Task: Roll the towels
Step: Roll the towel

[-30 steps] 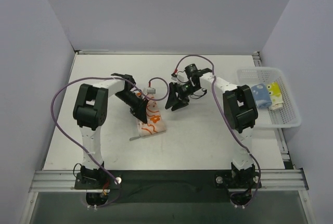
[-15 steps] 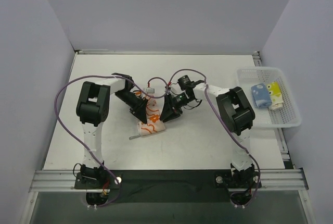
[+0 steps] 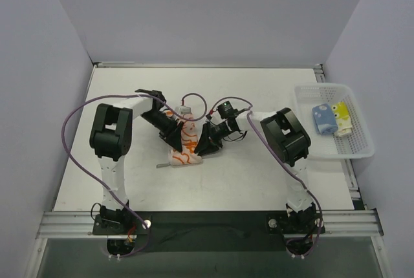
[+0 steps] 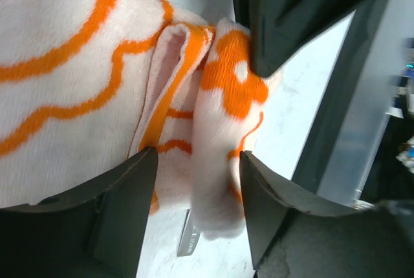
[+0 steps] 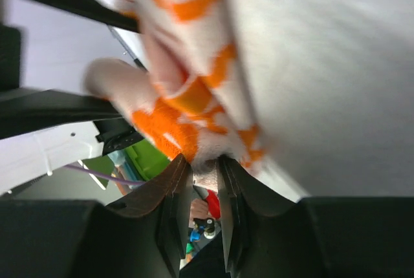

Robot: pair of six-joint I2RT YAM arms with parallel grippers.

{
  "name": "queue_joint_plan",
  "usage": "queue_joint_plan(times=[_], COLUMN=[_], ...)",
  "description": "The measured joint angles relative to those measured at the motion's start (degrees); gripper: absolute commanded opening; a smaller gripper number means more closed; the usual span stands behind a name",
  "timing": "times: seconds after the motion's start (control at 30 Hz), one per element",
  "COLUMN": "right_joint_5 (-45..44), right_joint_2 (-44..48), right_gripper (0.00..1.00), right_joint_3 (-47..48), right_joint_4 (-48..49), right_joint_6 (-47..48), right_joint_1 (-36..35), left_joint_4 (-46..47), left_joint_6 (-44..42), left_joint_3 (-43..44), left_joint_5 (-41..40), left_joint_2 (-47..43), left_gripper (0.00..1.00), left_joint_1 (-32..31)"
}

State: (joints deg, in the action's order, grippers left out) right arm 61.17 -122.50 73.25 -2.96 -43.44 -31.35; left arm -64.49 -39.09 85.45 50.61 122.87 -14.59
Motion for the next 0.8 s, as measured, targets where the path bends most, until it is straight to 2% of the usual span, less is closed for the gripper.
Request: queue_joint_plan(times=[0.23,0.43,0.53,0.6,0.7,0.8], right_joint_5=[-0.94,-0.92,-0.9,-0.85,-0.9,-0.9], right_joint_2=[-0.96,-2.08,-2.86,-2.99,-3.02,-3.08], right_gripper=[0.2,0.17,0.16,0.16,0.16,0.17], right_joint_3=[-0.92,0.94,2.08,2.27,2.29,2.49], right_joint_4=[0.46,0.52,0.66,0.7,0.68,0.55], right_joint_6=[-0.74,-1.62,-1.88,-1.97,-2.05,-2.12], right_joint_1=[0.09,0.33,0.52,0.61,0.61,0.61], left_joint_4=[7.85,15.5,19.93,23.56,29.27,34.75], left_joint_6=[2.05,0.46,-1.95,-3.26,-4.2,-4.68], left_joint_3=[-3.96,-13.38,-21.64,-27.12,-34.01,-38.23], left_joint_5=[-8.96,-15.28,-19.63,-23.5,-28.89,-34.97], left_joint_2=[-12.33,-30.53,-40.41,-44.81,-47.21,-46.27], left_gripper=[0.69,0.72,0.77,0.82,0.83,0.81], left_joint_1=[1.29,0.37,-4.2,-10.05,-18.43,-23.06])
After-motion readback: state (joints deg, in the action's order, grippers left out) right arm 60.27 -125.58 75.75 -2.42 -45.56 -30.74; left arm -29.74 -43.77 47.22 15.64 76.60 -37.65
